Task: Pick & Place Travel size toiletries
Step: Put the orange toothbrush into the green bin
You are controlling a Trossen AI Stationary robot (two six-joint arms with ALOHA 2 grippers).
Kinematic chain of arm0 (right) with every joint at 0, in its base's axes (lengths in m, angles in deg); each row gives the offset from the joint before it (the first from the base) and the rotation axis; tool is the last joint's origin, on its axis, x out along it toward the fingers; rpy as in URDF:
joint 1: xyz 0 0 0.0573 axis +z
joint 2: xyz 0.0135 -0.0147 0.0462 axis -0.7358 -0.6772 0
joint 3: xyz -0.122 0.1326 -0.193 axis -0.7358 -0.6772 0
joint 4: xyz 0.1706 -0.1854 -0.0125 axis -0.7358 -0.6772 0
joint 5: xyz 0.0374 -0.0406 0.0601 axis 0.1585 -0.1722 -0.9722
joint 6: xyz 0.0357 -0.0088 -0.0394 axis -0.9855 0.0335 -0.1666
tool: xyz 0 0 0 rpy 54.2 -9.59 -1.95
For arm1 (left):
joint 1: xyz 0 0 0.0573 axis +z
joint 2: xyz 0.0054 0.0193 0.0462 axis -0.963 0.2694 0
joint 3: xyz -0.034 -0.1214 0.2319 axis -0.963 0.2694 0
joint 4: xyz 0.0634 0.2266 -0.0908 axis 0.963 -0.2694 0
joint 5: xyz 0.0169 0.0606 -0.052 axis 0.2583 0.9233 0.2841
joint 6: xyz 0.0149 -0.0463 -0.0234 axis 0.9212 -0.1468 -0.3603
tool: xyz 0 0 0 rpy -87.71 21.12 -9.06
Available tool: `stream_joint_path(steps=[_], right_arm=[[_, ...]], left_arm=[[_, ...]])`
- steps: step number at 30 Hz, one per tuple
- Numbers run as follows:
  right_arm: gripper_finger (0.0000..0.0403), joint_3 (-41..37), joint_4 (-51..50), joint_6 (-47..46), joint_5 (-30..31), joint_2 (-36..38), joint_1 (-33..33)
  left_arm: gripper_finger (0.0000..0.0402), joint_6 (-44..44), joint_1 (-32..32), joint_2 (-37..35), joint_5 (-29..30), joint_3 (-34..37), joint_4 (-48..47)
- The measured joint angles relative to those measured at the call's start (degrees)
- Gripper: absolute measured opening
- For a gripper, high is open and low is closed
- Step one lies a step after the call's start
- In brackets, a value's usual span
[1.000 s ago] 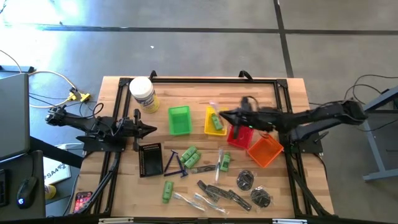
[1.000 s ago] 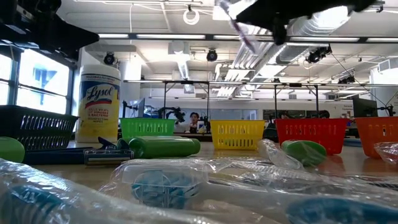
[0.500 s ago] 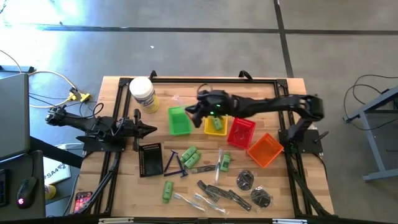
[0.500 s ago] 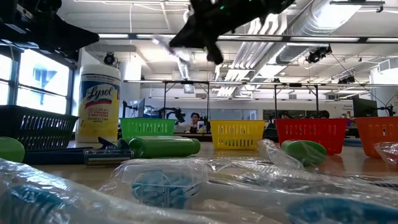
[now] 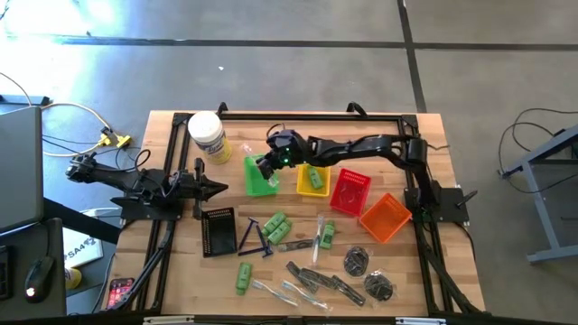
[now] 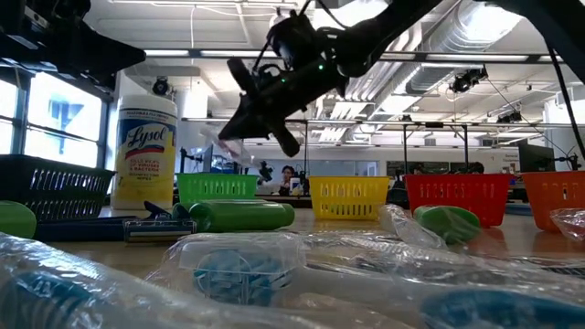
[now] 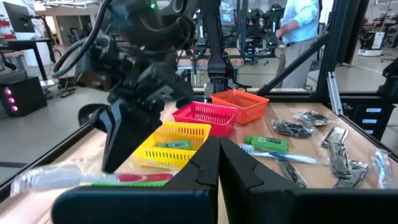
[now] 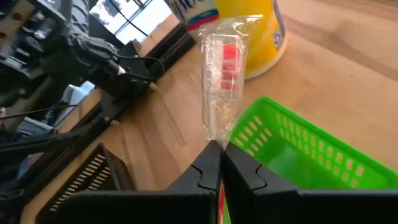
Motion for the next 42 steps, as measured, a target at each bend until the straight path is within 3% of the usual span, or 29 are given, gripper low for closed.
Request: stream_joint_path(steps=[4,11,16,22,29,42], right_arm=[[0.0003,0.04,-0.15,-0.46,1.14,-1.05,-0.01],[0.0003,3.35,-6.07,-3.28,-8.21,-1.13,-0.47],[0.0003,12.20,-21.24,0.78,-9.01,-1.13,-0.33],[0.0003,20.21,-38.66,4.55,-4.10,-1.08,0.41],[0.0003,20.31,-38.49,3.59,0.96,-2.28,1.64],[0.0003,20.15,-36.37,-0.31,-3.01,-8.04,1.18]], left_arm=[[0.0000,0.01,0.01,0.00,0.00,0.00,-0.08],[0.0000,0.01,0.01,0.00,0.00,0.00,-0.08],[0.0000,0.00,0.00,0.02,-0.02,0.00,-0.01],[0.0000,-0.01,0.00,0.01,-0.02,0.00,0.03],[0.0000,-0.01,0.01,0.00,-0.02,0.00,0.03],[0.0000,-0.01,-0.01,0.02,-0.02,0.00,0.08]])
